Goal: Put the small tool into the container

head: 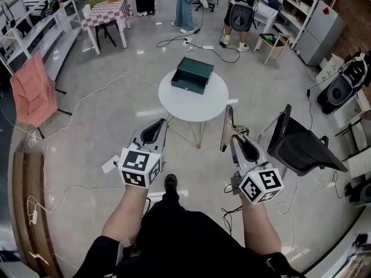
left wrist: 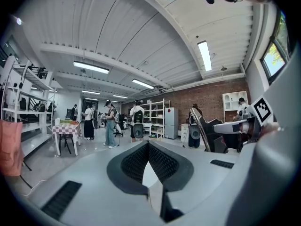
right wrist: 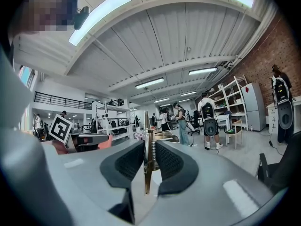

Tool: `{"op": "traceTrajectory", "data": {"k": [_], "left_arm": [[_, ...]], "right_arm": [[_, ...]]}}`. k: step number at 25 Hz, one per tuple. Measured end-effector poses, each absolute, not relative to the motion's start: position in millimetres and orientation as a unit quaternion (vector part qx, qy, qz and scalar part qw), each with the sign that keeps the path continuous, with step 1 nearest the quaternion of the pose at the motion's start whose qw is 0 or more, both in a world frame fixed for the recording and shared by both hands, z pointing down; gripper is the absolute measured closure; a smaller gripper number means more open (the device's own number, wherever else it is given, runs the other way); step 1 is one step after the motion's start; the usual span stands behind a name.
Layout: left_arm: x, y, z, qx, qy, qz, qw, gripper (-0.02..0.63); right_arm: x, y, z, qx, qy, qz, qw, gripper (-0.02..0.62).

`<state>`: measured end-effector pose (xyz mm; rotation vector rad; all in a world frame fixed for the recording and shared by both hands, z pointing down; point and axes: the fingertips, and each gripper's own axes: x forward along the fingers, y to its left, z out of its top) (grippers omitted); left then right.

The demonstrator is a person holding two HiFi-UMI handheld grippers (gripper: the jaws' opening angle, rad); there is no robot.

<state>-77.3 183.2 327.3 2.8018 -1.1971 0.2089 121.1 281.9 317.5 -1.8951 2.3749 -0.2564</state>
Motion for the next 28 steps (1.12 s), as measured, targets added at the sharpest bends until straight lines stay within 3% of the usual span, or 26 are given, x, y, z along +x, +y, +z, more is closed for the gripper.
{"op": "traceTrajectory", "data": {"k": [15,28], "left_arm": [[-79,-10,333,0.92,-0.382,0.069,0.052,0.603],[-54,-101,362,0.92,-0.376,0.086,0.07,0.603]], "right_arm": [[122,89,327,-0.632,0.767,-0.104,0.045,0.503],[143,-14,352,-0.622,0.772,-0.129,0.031,0.503]]}}
